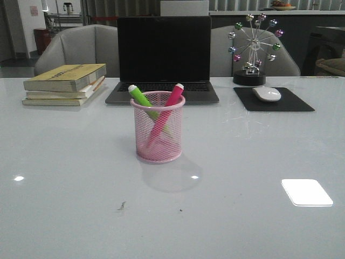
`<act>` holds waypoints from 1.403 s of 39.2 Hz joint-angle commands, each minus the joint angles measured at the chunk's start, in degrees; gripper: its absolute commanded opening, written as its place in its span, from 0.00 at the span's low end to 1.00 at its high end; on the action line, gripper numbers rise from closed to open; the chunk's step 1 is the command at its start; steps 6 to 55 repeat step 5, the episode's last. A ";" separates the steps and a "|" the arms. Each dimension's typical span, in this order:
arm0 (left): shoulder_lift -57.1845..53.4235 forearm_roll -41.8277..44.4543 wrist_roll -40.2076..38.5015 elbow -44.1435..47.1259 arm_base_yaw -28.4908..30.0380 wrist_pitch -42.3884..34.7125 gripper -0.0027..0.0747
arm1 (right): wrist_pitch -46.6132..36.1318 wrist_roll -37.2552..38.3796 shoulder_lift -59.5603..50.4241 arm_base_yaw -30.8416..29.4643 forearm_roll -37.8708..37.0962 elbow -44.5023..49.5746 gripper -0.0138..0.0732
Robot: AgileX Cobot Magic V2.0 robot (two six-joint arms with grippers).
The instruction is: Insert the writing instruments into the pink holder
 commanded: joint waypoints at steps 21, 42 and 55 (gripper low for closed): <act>-1.38 -0.65 -0.18 0.23 -0.33 -4.48 0.15 | -5.15 -0.51 -1.13 -0.10 0.22 0.02 0.22; -1.38 -0.65 -0.18 0.23 -0.33 -4.48 0.15 | -5.15 -0.51 -1.13 -0.10 0.22 0.02 0.22; -1.38 -0.65 -0.18 0.23 -0.33 -4.48 0.15 | -5.15 -0.51 -1.13 -0.10 0.22 0.02 0.22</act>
